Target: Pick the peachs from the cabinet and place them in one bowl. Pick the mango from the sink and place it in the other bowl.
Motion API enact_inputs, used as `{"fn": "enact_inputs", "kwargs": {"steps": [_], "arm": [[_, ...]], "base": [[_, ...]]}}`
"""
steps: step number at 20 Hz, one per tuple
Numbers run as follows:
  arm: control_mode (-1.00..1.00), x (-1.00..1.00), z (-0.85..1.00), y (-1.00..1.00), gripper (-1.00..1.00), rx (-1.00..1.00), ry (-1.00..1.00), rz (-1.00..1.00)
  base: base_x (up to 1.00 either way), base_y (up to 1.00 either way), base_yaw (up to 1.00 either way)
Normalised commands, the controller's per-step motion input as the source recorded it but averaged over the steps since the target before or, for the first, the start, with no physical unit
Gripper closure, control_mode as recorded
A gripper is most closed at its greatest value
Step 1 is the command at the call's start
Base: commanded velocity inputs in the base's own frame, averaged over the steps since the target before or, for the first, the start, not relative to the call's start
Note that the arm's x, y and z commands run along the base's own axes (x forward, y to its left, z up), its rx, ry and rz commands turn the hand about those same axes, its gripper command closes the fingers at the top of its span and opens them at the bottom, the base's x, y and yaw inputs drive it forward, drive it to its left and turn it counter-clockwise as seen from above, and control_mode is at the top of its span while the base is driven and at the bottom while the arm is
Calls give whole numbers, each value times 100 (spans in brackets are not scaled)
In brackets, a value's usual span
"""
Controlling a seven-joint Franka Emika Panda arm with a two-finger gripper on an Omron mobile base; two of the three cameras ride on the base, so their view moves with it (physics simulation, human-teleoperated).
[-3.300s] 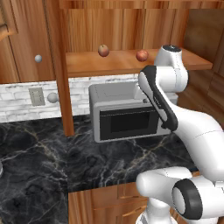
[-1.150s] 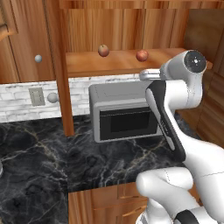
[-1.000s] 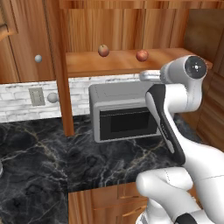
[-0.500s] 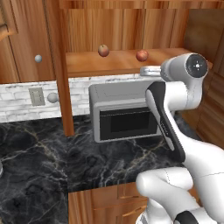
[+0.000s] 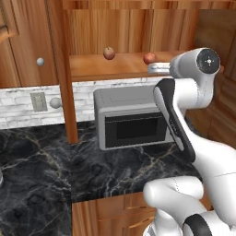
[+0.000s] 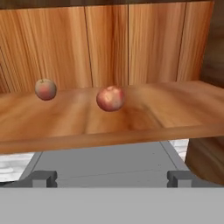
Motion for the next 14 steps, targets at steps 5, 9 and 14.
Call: {"fn": "enact_inputs", "kwargs": {"steps": [5,9,14], "arm": [[-100,19,8,-5,-100,0,-2,0],[-100,19,9,-9,-100,0,0,0],[-100,19,9,-10,-100,0,0,2]], "base": [[0,0,0],[0,0,0],[0,0,0]]}}
